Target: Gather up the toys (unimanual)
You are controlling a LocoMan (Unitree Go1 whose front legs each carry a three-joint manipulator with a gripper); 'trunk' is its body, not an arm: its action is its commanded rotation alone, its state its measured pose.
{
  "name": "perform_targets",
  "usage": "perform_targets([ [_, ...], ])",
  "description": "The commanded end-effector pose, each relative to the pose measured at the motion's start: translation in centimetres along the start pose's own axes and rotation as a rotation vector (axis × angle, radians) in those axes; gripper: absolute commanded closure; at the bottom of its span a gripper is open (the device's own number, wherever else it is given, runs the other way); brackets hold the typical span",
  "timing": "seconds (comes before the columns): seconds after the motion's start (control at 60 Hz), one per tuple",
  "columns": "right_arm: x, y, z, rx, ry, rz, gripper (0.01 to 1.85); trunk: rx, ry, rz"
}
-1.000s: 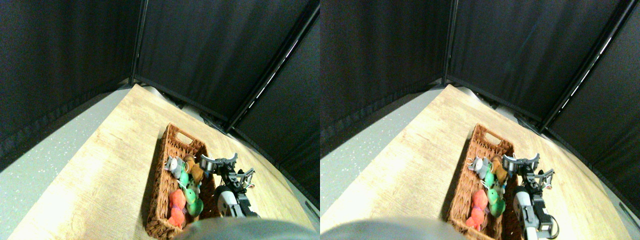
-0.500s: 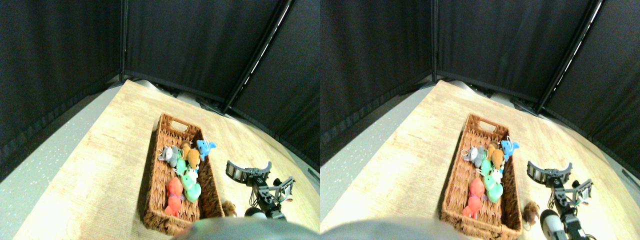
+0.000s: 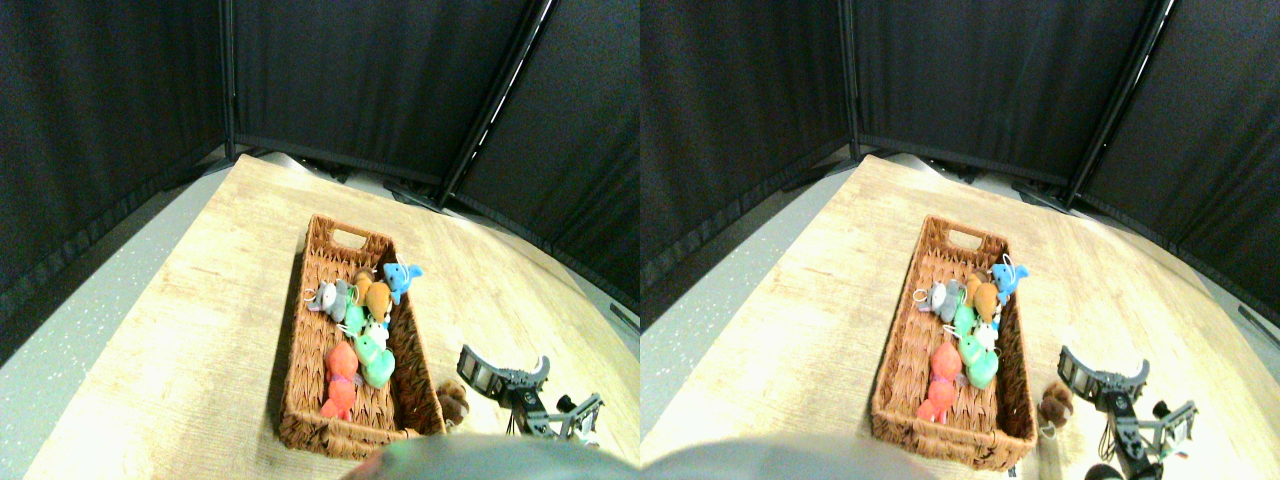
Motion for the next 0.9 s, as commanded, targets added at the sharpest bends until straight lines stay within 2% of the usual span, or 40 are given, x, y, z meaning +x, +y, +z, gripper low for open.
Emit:
perform_targets([
  [0.017, -0.7, 0.6, -0.4, 0.036, -0.017, 0.066, 0.84, -0.019, 0.012, 0.001],
  [0.25, -1.5, -0.7, -0.9, 0.076, -0.079, 0.043, 0.91, -0.017, 0.017, 0.002],
  [0.433, -1.2, -2.0, -0.8, 0.117, -0.085, 0.019, 0.91, -0.018, 0.021, 0.011],
  [0.65, -0.1, -3.3, -1.1, 0.116, -0.068, -0.034, 0.93, -0.034, 0.027, 0.024],
  [0.9, 0.8, -5.3, -2.2, 0.177, -0.036, -0.131, 0.95, -0.046, 0.027, 0.039],
])
